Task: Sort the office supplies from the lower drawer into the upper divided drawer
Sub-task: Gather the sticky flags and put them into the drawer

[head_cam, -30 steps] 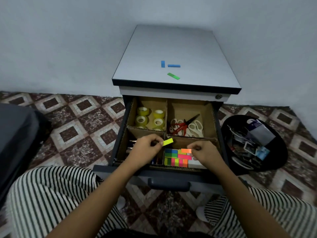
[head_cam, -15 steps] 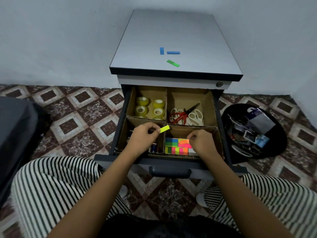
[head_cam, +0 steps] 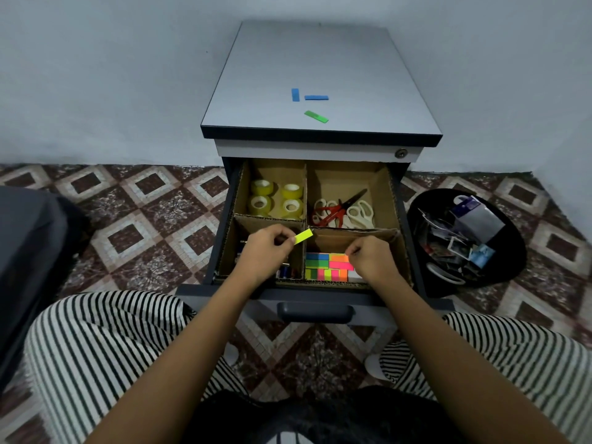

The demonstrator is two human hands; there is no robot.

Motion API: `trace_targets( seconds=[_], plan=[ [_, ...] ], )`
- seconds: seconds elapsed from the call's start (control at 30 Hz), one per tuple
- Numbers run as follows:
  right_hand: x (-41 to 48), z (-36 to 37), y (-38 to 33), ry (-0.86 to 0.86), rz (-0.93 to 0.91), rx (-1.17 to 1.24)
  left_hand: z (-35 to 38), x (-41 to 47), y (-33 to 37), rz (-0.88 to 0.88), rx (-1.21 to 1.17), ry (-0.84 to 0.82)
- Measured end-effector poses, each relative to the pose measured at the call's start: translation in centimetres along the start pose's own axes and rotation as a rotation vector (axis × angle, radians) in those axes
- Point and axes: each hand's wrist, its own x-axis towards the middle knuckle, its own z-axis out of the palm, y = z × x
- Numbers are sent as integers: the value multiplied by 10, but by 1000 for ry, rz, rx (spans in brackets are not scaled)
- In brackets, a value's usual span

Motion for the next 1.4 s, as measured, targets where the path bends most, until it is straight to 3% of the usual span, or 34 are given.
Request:
trace_targets(
  seconds=[0.37,0.6,0.77,0.97,1.07,1.3,1.4],
  plan=[
    [-5,0,0,19,-17,7,1,-1,2,13,-17,18],
    [-18,-11,-7,151,-120,169,0,-9,9,167,19,-4],
    [-30,-24,-18,-142,-207,630,8,-7,20,223,108,-44],
    [-29,-23,-14,-192,-258,619,16,-6,27,261,183,-71],
    [-28,-21,-11,-159,-184,595,17,-9,24,266,207,-29],
    [-13,-12,-1,-108,186,569,3,-16,9,190,230,8],
    [-7,-7,0,-69,217,496,1,-16,6,161,251,-24]
  ],
)
